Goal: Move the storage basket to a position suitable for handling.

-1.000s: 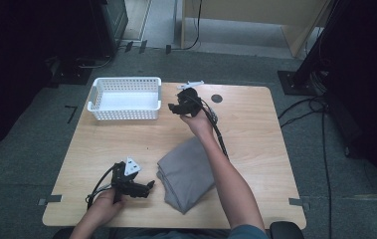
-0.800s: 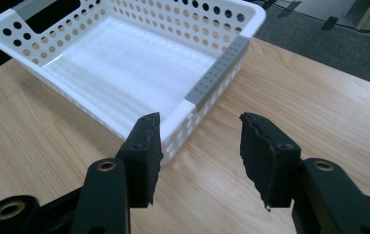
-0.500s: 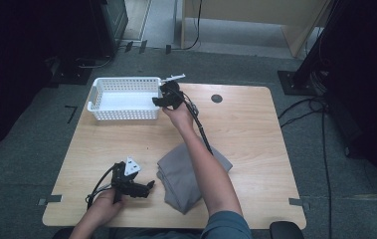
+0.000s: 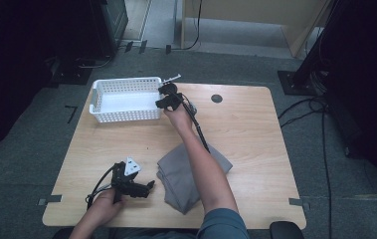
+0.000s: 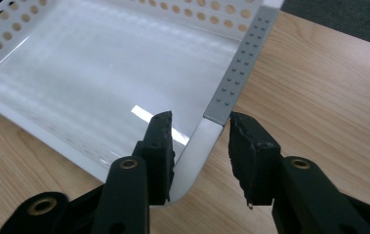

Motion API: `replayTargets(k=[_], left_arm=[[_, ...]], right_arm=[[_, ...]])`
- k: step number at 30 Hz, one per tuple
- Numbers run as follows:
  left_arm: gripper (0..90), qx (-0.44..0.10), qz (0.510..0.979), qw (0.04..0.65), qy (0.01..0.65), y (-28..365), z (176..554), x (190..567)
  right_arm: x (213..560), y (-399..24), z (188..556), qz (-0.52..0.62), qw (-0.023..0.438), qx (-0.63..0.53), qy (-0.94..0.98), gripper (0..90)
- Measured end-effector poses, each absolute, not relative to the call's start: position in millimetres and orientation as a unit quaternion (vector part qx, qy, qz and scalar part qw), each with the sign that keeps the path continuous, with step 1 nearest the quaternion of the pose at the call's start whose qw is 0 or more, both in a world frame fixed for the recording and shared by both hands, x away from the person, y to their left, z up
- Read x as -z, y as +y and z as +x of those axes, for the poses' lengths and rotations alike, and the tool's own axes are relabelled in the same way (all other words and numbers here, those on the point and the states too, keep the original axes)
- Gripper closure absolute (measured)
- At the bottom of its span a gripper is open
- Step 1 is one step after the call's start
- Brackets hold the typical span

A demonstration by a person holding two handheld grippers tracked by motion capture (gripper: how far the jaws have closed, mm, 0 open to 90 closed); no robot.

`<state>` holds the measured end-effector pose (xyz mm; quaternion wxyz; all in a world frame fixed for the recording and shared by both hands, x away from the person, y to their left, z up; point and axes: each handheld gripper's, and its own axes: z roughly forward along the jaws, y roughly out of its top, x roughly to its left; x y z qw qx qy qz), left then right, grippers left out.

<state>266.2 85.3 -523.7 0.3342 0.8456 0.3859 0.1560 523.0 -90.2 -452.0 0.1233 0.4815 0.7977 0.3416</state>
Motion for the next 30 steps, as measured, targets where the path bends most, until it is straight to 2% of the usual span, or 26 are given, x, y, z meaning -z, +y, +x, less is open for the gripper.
replayTargets(k=[1, 9, 19, 24, 30], left_arm=[[0.0, -0.156, 0.846, 0.334, 0.385, 85, 266, 524], [0.0, -0.156, 0.848, 0.331, 0.383, 86, 266, 523], [0.0, -0.156, 0.847, 0.332, 0.384, 86, 266, 524], [0.0, -0.156, 0.847, 0.333, 0.384, 86, 266, 524], [0.0, -0.156, 0.847, 0.333, 0.384, 85, 266, 524]], right_arm=[[451, -97, 523, 0.488, 0.123, -0.336, 0.796, 67.9], [449, -136, 515, 0.522, 0.120, -0.332, 0.776, 79.8], [449, -189, 496, 0.546, 0.137, -0.321, 0.761, 80.4], [450, -226, 477, 0.576, 0.152, -0.319, 0.737, 80.2], [450, -251, 458, 0.598, 0.167, -0.312, 0.720, 80.0]])
